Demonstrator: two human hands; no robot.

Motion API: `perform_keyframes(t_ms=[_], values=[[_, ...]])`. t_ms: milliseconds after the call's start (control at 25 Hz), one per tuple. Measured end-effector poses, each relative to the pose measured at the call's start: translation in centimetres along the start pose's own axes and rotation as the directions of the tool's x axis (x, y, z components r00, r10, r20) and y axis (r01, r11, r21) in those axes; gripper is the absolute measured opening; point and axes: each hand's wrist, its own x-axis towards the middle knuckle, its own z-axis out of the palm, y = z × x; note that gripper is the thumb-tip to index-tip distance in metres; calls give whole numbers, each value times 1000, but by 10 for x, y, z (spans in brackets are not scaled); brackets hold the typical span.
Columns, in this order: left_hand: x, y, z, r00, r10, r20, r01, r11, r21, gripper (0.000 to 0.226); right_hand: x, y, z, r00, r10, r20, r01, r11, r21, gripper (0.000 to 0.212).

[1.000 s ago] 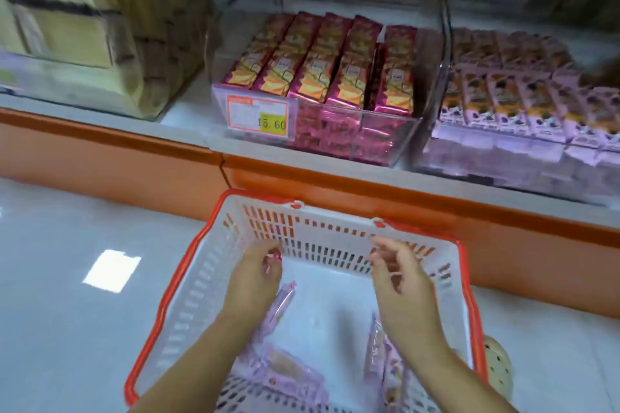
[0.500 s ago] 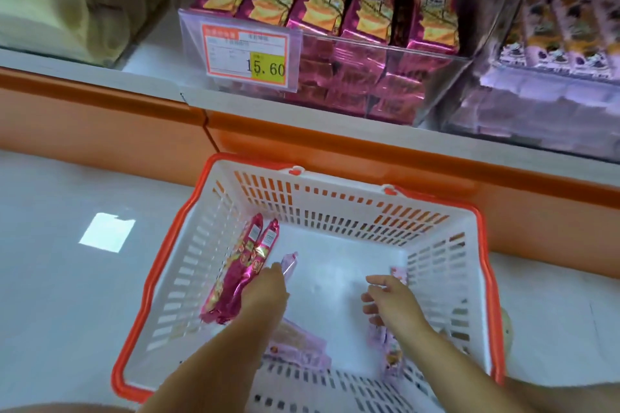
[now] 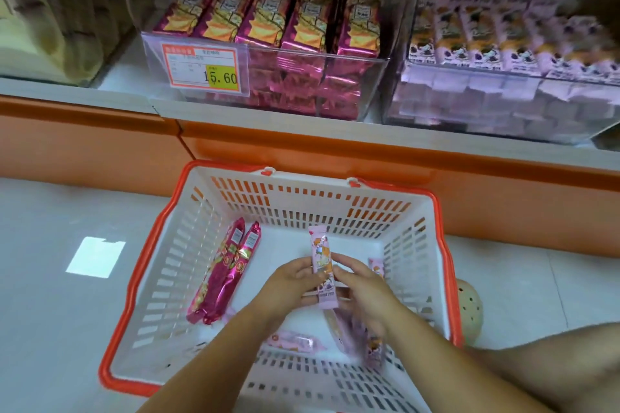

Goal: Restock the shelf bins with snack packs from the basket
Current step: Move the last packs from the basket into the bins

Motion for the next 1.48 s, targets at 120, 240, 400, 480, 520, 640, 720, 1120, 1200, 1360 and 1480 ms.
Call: perform_keyframes(t_ms=[120,240,400,480,520,640,720,1120,1200,1360,1480], values=[[-13,7,7,1000,20,-15,-20,1000,-17,23,-12,-1,-3,998,-41,53,39,998,40,28],[-19,10,13,1000,23,-10,-24,999,-36,26,-23,-4,-6,995,-67,70,64,997,44,31],[-24,13,18,999,48,9,-47,999,-25,29,-36,-9,-10,993,-104,61,102,994,36,31],[-29,19,22,997,71,13,-70,997,-17,29,-45,-16,-9,989,-135,57,137,990,-36,30],[-32,25,24,996,91,7,-91,996,-6,28,-49,-21,-9,986,-162,45,165,983,-76,29],[-46,58,33,981,183,-66,-180,983,40,27,-66,-40,-4,950,-311,31,311,930,-195,38],[-58,87,45,961,261,-94,-255,964,71,23,-82,-57,-1,893,-450,-2,432,857,-282,45],[-109,213,99,703,680,-206,-634,732,251,6,-180,-182,-40,458,-856,-240,764,517,-386,29],[-120,227,101,624,756,-196,-700,653,291,12,-199,-209,-54,423,-868,-261,782,495,-378,23],[-114,268,106,339,940,-35,-678,270,684,28,-191,-266,-78,159,-908,-387,625,396,-673,15],[-85,300,106,322,943,84,-513,99,853,51,-164,-305,-90,63,-925,-375,302,376,-876,22]])
